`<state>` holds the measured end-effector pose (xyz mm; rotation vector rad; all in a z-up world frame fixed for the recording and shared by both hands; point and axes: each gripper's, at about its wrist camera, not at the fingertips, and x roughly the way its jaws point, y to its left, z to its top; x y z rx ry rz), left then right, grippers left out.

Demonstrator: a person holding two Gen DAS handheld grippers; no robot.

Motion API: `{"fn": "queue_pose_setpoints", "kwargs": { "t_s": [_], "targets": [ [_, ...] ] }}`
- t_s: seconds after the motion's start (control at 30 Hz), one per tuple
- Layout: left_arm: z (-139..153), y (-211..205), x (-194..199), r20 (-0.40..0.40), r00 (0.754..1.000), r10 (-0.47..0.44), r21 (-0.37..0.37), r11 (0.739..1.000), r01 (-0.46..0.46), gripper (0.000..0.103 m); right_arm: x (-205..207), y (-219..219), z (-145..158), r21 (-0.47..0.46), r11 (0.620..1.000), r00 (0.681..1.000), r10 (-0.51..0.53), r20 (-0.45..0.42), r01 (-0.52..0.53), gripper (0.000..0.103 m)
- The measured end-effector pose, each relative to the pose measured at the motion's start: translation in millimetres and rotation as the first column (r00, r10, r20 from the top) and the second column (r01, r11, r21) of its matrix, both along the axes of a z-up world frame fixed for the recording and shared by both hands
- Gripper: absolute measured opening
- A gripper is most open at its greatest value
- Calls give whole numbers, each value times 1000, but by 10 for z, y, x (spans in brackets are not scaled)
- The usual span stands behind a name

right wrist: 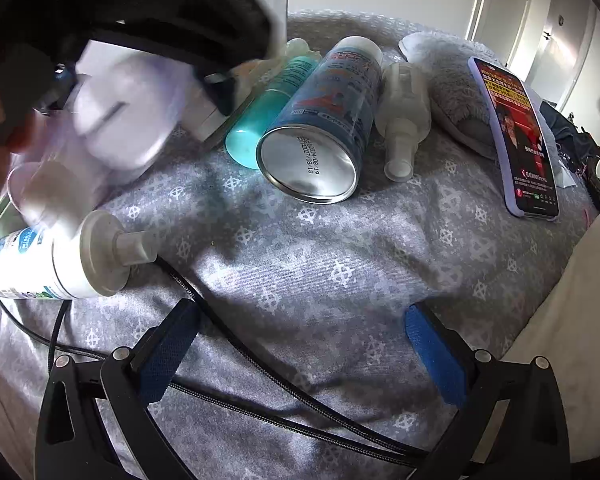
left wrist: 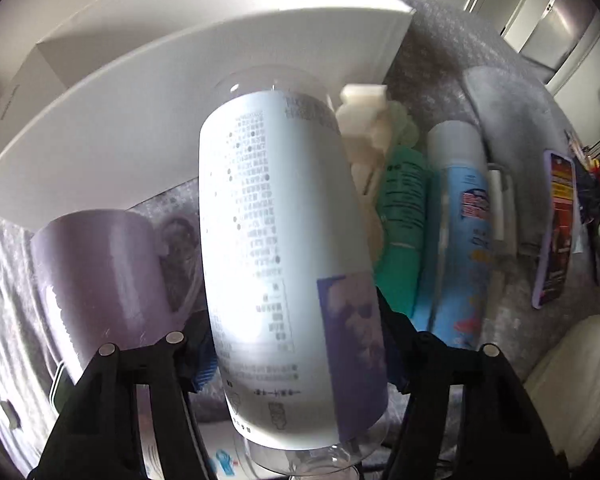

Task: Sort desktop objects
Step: 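Grasp the white spray bottle with the left gripper, then lower the white spray bottle into the white box and open the left gripper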

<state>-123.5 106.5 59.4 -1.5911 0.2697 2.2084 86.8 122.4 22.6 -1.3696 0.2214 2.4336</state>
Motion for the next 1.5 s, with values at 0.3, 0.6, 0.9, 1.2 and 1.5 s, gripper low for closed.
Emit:
{"fn": "queue_pose_setpoints", "kwargs": {
  "t_s": [0.3,0.6,0.9,1.2,1.5],
  "targets": [
    [1062,-410,125,-119,991,54,234,972,-25,62,-58,20,13,-1,1000,1000,-2,1,2,103],
    [1523,-740,-858,-102,947,304,465,856,-225,63,-67,8,17,-1,1000,1000,-2,2,2,103],
    [782,-904,-1566,125,860,494,477,731,-489,65,-114,2,68,7,1000,1000,4,-2,-4,103],
    [826,-822,-1385,86,910,406,506,769,-391,83,-324,55,88,38,999,1000,19,-16,-18,103],
    [1395,-1066,-214,-252,897,364,496,844,-204,97,-317,45,113,41,999,1000,25,-5,-25,103]
  ]
}}
